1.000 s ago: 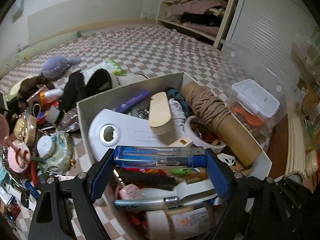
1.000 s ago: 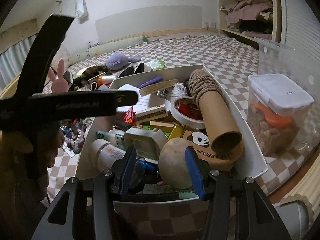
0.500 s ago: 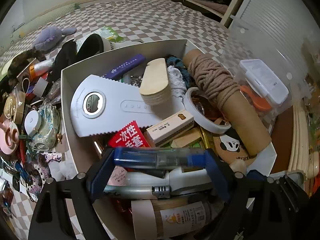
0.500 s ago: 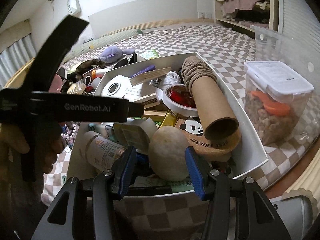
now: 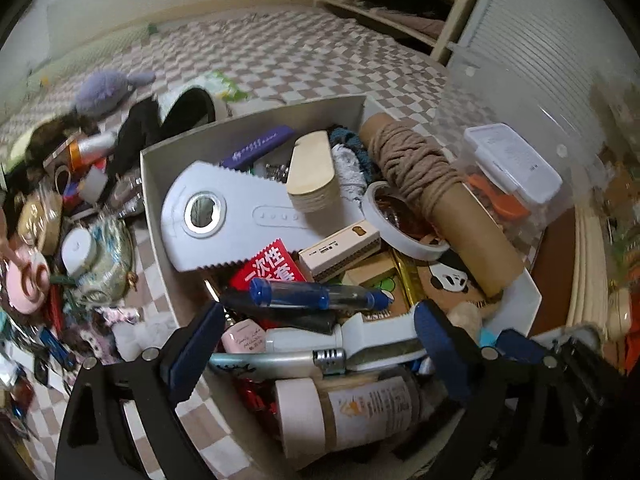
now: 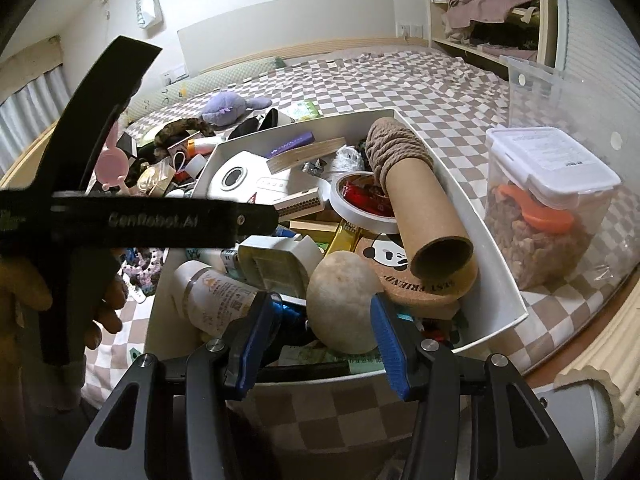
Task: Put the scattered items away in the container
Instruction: 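Lower lighter into white box and open left tool while right tool releases stone inside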
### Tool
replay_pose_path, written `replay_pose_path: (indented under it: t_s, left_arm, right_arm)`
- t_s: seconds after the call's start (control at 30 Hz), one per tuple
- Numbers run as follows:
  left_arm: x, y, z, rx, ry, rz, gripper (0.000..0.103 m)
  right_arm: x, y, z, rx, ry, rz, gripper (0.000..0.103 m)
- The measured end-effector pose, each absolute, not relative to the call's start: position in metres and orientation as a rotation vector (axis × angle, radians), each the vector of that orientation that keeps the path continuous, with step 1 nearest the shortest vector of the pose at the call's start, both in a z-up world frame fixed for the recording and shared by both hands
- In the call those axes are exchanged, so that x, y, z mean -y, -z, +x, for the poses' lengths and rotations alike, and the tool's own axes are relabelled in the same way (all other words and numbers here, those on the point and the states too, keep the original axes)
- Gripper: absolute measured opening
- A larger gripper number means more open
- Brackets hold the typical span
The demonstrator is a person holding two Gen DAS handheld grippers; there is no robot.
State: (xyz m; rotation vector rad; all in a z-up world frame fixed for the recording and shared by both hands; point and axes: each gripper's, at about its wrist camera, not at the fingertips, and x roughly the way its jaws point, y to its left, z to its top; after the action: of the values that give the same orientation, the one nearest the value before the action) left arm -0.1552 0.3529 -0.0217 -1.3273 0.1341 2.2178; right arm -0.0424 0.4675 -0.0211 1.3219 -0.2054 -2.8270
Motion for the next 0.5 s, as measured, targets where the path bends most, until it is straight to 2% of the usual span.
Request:
replay_pose_path:
  t_s: [0.03, 0.33, 0.43, 0.5]
  left_arm:
    - [-0.351, 0.019, -0.153, -0.145, -2.224, -1.308, 0.102]
    - [-0.332, -0.008, -0.135, -0.176, -2.279, -1.136, 0.102]
    - [-0.321, -0.015, -0.131, -0.164, -2.295, -1.102, 0.103]
    - [-0.313, -0.018, -0.13, -0.149, -2.296, -1.084, 0.103]
  right_arm:
    - [-0.468, 0.02, -0.042, 0.207, 2.832, 1.322, 0.052]
    - [-0.461, 0.013, -0.039, 0.229, 2.854, 1.306, 0.053]
    - [-0.456, 0.01, -0.036, 0.191, 2.894, 1.287, 0.074]
    - [-0.451, 0.007, -0.034, 0.162, 2.924, 1.264, 0.08]
